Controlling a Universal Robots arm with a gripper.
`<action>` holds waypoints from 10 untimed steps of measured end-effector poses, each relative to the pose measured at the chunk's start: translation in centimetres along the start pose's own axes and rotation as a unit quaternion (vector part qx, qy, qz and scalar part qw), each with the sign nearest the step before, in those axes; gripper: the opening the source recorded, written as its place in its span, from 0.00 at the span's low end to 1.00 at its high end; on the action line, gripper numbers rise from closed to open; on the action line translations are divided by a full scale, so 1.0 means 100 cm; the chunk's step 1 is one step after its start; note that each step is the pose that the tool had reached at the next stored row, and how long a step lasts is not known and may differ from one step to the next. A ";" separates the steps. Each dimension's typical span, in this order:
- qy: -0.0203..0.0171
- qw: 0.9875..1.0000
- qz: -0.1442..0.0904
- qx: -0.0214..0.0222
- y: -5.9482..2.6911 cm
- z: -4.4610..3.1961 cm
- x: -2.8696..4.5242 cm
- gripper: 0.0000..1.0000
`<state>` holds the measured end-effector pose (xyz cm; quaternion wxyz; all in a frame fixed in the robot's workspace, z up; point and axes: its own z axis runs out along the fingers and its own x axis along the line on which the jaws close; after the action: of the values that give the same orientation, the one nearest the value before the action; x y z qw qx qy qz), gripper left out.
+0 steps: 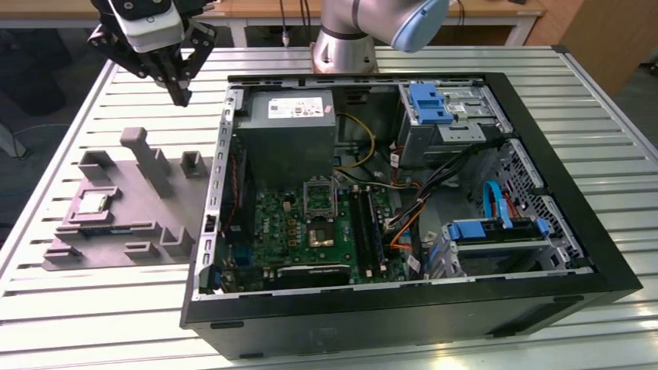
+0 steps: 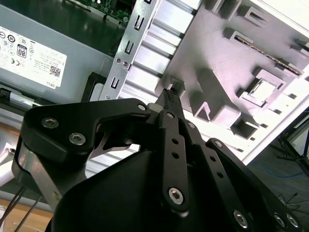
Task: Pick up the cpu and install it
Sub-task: 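Reach for the cpu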
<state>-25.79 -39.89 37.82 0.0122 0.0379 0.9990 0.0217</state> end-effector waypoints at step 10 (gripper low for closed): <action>0.000 1.000 0.000 0.000 -0.0005 0.0000 0.0063 0.11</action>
<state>-26.42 -39.89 37.80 0.0122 0.0380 0.9990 0.0217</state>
